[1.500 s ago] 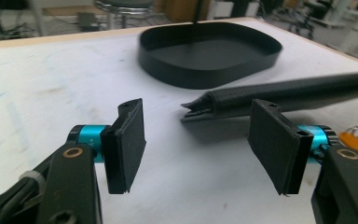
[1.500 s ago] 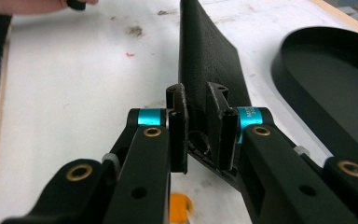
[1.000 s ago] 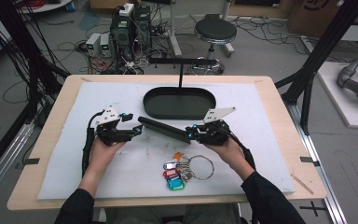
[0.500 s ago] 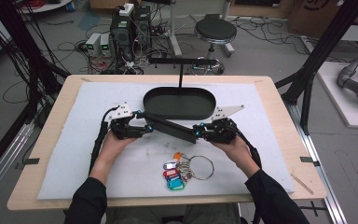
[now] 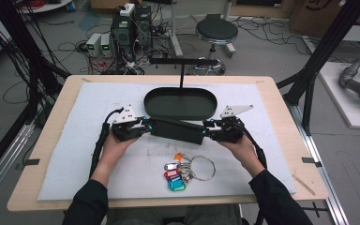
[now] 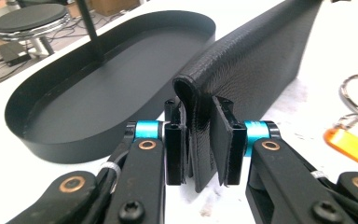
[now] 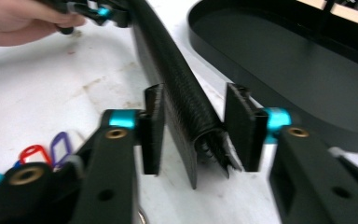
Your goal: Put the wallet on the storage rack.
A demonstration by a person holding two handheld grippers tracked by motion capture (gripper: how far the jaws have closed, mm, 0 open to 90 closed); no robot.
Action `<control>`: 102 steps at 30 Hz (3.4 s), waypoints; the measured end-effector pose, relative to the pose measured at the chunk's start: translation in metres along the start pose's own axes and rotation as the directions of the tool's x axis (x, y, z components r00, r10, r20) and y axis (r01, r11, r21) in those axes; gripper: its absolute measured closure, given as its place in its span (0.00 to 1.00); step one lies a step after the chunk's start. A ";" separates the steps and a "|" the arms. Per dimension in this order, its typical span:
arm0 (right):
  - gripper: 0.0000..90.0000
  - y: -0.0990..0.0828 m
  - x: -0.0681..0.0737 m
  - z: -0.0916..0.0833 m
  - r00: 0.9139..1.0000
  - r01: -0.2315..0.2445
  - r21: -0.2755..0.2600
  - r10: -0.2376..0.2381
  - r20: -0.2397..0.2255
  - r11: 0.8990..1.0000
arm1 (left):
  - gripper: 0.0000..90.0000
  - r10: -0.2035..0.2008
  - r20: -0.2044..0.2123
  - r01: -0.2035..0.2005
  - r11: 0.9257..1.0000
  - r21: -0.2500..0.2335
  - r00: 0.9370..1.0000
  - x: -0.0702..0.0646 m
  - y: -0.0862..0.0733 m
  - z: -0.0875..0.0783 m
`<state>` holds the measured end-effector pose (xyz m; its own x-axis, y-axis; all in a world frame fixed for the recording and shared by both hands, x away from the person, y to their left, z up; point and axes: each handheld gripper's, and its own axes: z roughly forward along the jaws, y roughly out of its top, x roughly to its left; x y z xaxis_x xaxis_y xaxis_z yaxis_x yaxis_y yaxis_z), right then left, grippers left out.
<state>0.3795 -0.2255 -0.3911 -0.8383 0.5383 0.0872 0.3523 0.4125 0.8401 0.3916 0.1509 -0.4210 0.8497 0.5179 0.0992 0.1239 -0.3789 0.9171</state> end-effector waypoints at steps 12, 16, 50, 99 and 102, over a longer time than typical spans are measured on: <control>0.63 -0.008 -0.008 0.021 1.000 0.026 0.081 -0.026 0.006 0.996 | 0.86 -0.024 0.078 0.026 0.999 -0.031 0.997 -0.014 -0.006 -0.015; 0.82 -0.007 -0.007 0.016 0.994 0.085 0.065 -0.080 -0.068 0.994 | 0.79 -0.049 0.058 0.051 0.998 -0.034 0.997 -0.013 -0.018 -0.021; 0.84 0.004 0.002 -0.025 0.952 0.173 -0.146 -0.203 -0.231 0.974 | 0.80 0.059 0.288 -0.011 0.986 -0.165 0.956 -0.026 0.007 -0.021; 0.51 -0.047 -0.050 -0.106 0.934 -0.008 -0.275 0.105 0.343 0.962 | 0.82 -0.016 -0.048 0.002 0.959 -0.282 0.999 0.018 0.038 0.049; 0.52 -0.047 -0.050 -0.105 0.934 -0.010 -0.273 0.106 0.341 0.962 | 0.82 -0.041 -0.065 0.020 0.956 -0.292 0.997 0.022 0.036 0.057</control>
<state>0.3612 -0.3493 -0.3785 -0.6033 0.7974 -0.0120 0.2334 0.1910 0.9534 0.4442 0.1052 -0.4080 0.8085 0.5821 0.0866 -0.0140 -0.1280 0.9917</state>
